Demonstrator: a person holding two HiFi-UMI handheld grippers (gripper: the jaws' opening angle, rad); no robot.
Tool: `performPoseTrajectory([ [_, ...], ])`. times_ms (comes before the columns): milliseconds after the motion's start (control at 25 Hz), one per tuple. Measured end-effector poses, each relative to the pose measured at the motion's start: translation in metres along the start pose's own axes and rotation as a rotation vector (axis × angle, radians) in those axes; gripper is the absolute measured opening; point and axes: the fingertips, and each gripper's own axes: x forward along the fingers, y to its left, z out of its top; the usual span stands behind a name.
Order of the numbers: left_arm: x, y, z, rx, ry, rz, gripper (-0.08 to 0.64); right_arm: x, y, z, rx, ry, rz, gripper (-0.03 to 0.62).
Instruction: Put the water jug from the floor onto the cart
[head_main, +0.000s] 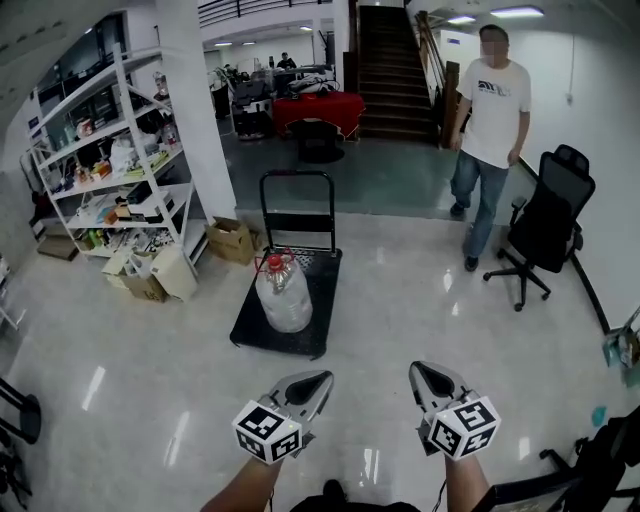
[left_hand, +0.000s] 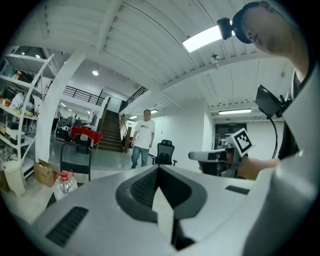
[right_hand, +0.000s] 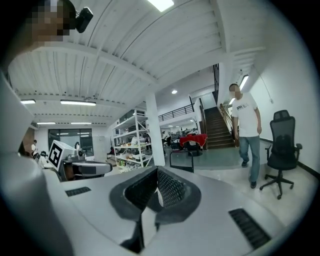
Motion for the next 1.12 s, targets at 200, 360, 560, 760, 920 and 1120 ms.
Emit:
performPoseTrajectory([
  [200, -0.027, -0.073, 0.003, 0.019, -0.036, 0.004, 0.002, -0.077, 0.025, -0.006, -0.012, -0.027, 0.023, 0.003],
  [360, -0.05, -0.151, -0.008, 0.03, -0.044, 0.021, 0.002, -0.161, 0.038, -0.021, -0.022, -0.038, 0.051, 0.003],
  [560, -0.09, -0.258, -0.04, 0.022, -0.013, 0.034, 0.002, -0.276, 0.05, -0.06, -0.015, -0.014, 0.048, 0.003],
  [760, -0.141, -0.334, -0.052, 0.035, 0.046, 0.019, 0.002, -0.345, 0.077, -0.07, 0.043, -0.024, 0.044, 0.002],
  [920, -0.173, -0.361, -0.056, 0.043, 0.045, 0.009, 0.002, -0.379, 0.102, -0.067, 0.029, -0.055, 0.029, 0.003],
  [1120, -0.223, -0.392, -0.06, 0.055, 0.0, -0.055, 0.002, -0.424, 0.149, -0.077, -0.007, -0.054, -0.026, 0.003],
])
